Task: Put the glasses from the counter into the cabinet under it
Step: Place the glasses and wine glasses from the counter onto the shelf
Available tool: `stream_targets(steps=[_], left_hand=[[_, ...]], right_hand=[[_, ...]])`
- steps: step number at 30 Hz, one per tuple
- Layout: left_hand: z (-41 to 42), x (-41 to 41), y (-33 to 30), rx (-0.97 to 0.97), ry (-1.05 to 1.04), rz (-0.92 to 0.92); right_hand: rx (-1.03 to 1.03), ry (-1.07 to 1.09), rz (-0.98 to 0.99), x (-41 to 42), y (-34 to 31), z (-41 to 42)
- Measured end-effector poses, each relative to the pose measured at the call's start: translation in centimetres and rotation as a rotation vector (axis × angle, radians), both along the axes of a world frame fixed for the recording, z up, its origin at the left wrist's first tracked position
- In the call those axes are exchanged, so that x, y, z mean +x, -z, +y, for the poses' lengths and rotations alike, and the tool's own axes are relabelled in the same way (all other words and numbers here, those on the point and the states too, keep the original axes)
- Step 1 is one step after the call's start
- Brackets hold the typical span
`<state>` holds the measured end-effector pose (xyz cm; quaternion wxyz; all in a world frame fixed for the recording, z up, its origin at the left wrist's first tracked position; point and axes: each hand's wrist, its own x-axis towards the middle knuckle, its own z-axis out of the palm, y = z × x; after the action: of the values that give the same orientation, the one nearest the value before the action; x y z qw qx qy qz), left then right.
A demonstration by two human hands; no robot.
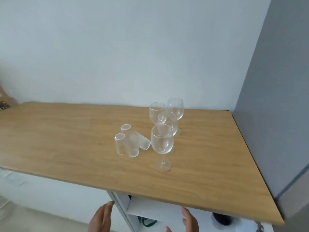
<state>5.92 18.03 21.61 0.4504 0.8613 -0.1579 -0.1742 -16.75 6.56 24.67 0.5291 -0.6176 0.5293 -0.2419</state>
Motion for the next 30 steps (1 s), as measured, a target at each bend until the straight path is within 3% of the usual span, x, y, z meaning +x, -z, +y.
stream_targets(steps=[5, 9, 15, 19, 30], left_hand=[[0.5, 6.2, -6.2, -0.158, 0.028, -0.214], [-4.5, 11.2, -9.6, -0.198, 0.161, -0.287], [-12.0, 17.2, -10.6, -0.041, 0.504, -0.382], [-15.0, 19.7, -8.4, 0.040, 0.711, -0.399], [-12.8, 18.8, -4.9, -0.195, 0.639, -0.280]], right_hand=[[-0.491, -0.179, 0.067, 3.3, -5.4, -1.6], [-0.592, -0.380, 0.078, 9.7, -7.8, -3.7], [-0.630, -0.298, 0.179, 21.4, -7.8, -7.7], [-0.503, -0.138, 0.259, 26.6, -5.9, -10.2], [-0.453, -0.030, 0.144, 26.5, -1.4, -8.8]])
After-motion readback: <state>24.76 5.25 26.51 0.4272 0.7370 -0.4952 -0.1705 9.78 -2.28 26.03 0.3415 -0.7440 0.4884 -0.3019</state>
